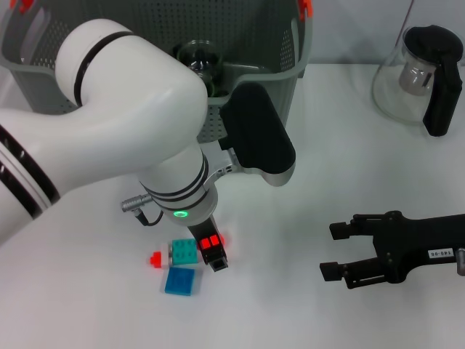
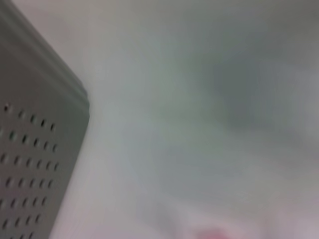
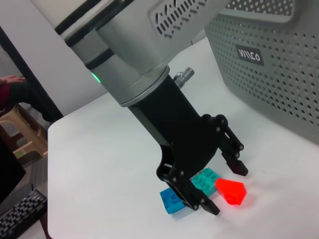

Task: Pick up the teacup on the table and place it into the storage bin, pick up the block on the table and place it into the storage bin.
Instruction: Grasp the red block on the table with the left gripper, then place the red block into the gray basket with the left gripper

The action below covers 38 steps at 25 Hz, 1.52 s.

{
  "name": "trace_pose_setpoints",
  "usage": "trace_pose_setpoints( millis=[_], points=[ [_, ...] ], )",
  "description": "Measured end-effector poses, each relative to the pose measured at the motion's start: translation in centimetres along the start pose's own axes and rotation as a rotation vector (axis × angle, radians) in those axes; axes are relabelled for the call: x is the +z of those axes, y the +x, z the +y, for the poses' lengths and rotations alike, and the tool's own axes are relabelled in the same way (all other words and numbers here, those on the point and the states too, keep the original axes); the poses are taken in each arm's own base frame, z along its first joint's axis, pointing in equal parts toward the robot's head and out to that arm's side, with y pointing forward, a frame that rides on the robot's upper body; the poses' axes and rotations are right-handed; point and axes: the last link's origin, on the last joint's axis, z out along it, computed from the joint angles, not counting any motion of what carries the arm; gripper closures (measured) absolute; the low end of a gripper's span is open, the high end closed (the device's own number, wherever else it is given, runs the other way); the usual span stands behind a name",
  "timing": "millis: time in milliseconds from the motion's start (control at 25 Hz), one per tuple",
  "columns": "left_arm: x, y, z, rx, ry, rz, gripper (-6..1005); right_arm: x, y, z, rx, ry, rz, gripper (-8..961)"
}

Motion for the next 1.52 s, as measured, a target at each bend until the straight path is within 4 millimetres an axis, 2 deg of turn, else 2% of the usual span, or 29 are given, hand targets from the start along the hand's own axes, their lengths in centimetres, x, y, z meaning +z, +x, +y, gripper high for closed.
trace_pose_setpoints(
  millis=[640,880,1080,1200,1320,1520],
  points=[
    [0.8,-0.1,-0.2,-0.067,-0.005,-0.019,339,0.1,0.2,0.0,0.008,-0.004,-0.002,28],
    [0.8,-0.1,-0.4,-0.091,-0.008,-0.028,466,0.0,0.2,0.1,0.008,-0.003,-0.003,28],
    [0.8,-0.1,-0.6,-0.106,-0.01,-0.038,686,0.0,0.3,0.1,0.009,-0.002,-0.004,28],
    [0.8,-0.2,-0.7,-0.11,-0.012,-0.041,777,0.0,0.3,0.1,0.009,-0.002,-0.003,28],
    [0.3,0.0,-0.7,-0.109,-0.014,-0.035,777,0.0,0.4,0.1,0.005,-0.004,-0.004,28],
    [-1.7,0.4,-1.4,-0.14,-0.017,0.018,778,-0.1,0.6,0.2,0.004,-0.005,-0.004,27]
  ],
)
